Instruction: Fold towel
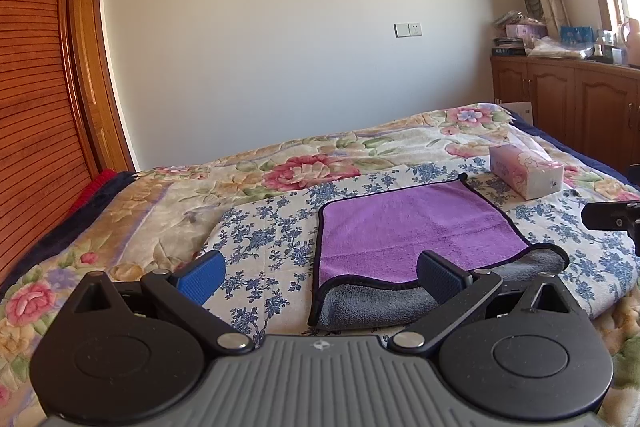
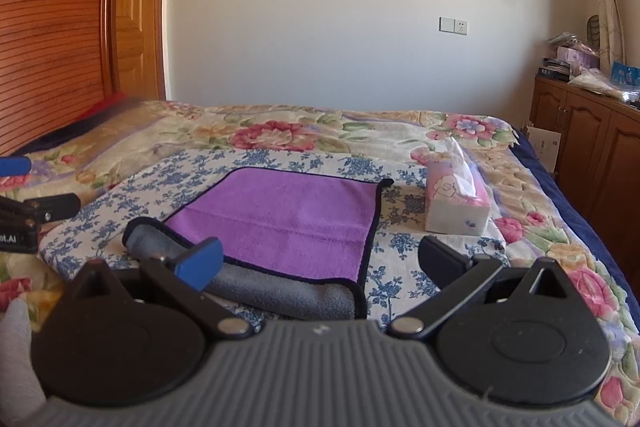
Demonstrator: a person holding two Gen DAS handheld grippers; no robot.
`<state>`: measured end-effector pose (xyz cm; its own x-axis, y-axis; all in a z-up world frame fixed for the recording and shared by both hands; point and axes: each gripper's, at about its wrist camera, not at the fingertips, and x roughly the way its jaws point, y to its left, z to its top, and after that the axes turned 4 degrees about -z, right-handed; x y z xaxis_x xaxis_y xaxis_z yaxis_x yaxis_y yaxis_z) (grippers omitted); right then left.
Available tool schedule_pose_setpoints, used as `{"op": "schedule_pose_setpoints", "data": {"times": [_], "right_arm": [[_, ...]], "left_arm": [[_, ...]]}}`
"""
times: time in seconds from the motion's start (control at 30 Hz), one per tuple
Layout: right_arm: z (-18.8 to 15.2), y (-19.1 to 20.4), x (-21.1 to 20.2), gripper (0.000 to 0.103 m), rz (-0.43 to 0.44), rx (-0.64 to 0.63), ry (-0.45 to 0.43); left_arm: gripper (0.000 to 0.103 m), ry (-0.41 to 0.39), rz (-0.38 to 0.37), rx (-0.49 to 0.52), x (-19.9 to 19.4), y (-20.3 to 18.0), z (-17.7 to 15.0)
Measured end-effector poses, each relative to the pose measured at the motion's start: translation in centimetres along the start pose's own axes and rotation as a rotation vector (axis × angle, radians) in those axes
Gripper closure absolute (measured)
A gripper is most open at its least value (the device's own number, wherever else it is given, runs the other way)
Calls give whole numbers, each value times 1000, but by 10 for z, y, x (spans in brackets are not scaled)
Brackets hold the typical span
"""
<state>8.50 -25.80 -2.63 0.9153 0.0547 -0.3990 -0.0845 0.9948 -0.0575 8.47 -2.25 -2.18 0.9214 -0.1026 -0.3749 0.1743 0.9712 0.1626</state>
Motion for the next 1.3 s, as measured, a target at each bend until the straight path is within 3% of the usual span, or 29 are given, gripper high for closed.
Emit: {"op": "schedule_pose_setpoints", "data": {"times": [0.73,1.3], "right_arm": [[-2,-1,48,0,64,-53,91],[-5,-14,83,0,56,-13,163]], "left_arm": [[0,103,-15,-47,71,16,-12],[0,167,-38,-74,114,29,-16]]}}
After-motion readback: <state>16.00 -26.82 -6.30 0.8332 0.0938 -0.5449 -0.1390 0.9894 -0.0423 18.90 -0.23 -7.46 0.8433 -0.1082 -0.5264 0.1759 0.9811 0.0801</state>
